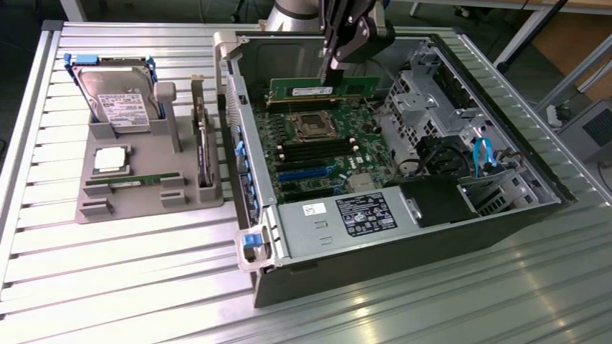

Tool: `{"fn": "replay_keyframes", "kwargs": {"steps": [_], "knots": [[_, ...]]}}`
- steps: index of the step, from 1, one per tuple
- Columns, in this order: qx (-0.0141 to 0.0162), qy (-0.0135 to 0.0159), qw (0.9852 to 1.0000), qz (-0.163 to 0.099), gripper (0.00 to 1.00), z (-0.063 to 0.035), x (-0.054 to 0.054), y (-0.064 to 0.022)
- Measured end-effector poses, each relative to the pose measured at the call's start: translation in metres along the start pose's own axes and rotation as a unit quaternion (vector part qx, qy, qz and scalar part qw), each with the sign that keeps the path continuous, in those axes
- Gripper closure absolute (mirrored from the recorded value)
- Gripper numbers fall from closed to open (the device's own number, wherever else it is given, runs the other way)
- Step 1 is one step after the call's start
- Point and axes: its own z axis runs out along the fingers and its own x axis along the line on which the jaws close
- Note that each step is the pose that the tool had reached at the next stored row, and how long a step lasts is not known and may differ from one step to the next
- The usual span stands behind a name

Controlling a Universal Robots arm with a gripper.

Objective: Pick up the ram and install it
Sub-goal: 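Pick up the ram and move it above insertion slot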

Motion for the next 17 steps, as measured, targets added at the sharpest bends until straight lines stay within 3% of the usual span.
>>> {"fn": "replay_keyframes", "kwargs": {"steps": [17], "knots": [[-0.0023, 0.0032, 1.0, -0.001, 0.88, -0.0016, 0.0, -0.0266]]}}
